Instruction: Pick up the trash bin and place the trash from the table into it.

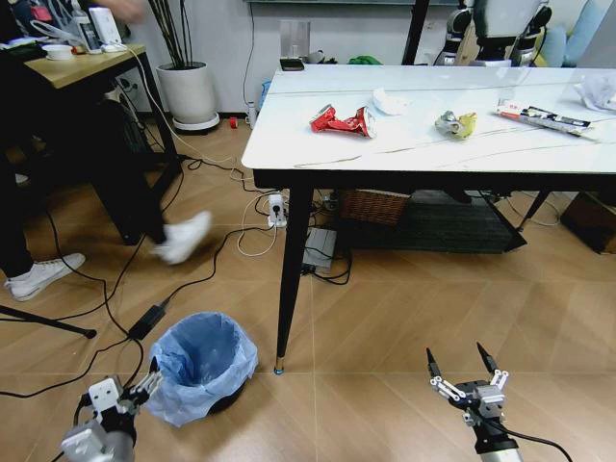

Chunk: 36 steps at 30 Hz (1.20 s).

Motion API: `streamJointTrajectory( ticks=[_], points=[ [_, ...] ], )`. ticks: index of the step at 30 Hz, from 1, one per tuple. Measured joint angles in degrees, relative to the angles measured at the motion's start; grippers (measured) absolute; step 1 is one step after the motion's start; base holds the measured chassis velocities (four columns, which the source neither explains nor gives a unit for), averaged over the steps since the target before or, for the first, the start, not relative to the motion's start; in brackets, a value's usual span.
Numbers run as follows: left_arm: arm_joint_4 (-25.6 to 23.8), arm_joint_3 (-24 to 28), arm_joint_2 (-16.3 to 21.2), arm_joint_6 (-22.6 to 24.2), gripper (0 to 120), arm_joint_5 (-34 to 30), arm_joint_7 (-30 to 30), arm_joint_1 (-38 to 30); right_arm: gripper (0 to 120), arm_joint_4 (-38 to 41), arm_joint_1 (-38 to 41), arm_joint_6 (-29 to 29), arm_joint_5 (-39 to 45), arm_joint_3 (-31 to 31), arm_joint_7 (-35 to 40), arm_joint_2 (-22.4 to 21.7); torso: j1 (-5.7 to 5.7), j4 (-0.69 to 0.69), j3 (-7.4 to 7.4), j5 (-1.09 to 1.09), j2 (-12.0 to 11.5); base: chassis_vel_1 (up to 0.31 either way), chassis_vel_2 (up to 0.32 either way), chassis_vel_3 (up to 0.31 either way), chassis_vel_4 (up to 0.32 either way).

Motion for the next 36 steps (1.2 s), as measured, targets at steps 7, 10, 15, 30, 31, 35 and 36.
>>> streamJointTrajectory(
  ticks=[7, 10, 15, 30, 31, 35, 36],
  points=[
    [5.58, 1.12, 1.06, 1.93, 100, -1.39, 1.42, -5.66, 100, -0.75, -0.86, 1.21, -0.47, 0.44, -0.27, -0.01, 0.03, 0.0, 0.07, 0.01, 0.08, 0.0, 0.0, 0.0, 0.0],
    [9.16, 2.74, 0.76, 2.91, 100, -2.27, 1.88, -8.0, 100, -0.74, -1.17, 1.22, -0.66, 1.06, -0.28, -0.01, 0.05, 0.0, 0.1, 0.01, 0.13, 0.0, 0.0, 0.0, 0.0],
    [14.75, 5.16, 0.08, 3.77, 100, -2.49, 1.85, -11.12, 100, -0.73, -1.35, 1.23, -1.04, 1.51, -0.27, -0.03, 0.06, 0.0, 0.13, 0.01, 0.18, 0.0, 0.0, 0.0, 0.0],
    [16.1, 5.25, 0.28, 4.17, 67, -3.46, 2.51, -10.99, 100, -0.41, -1.05, 0.75, -1.08, 2.31, -0.01, -0.05, 0.08, 0.01, 0.19, 0.04, 0.26, 0.0, 0.0, 0.0, 0.0],
    [15.9, 5.12, 0.22, 4.17, 61, -3.71, 2.66, -10.72, 100, -0.39, -1.05, 0.74, -1.08, 2.28, 0.0, -0.05, 0.08, 0.01, 0.19, 0.03, 0.27, 0.0, 0.0, 0.0, 0.0],
    [15.41, 4.66, 0.14, 4.26, 47, -4.06, 3.07, -10.15, 100, -0.29, -1.1, 0.73, -1.08, 2.2, 0.01, -0.05, 0.09, 0.0, 0.2, 0.0, 0.28, 0.0, 0.0, 0.0, 0.0],
    [15.17, 4.46, 0.14, 4.28, 41, -4.17, 3.19, -9.96, 100, -0.24, -1.12, 0.73, -1.08, 2.17, 0.02, -0.05, 0.1, 0.0, 0.21, 0.0, 0.28, 0.0, 0.0, 0.0, 0.0]
  ],
)
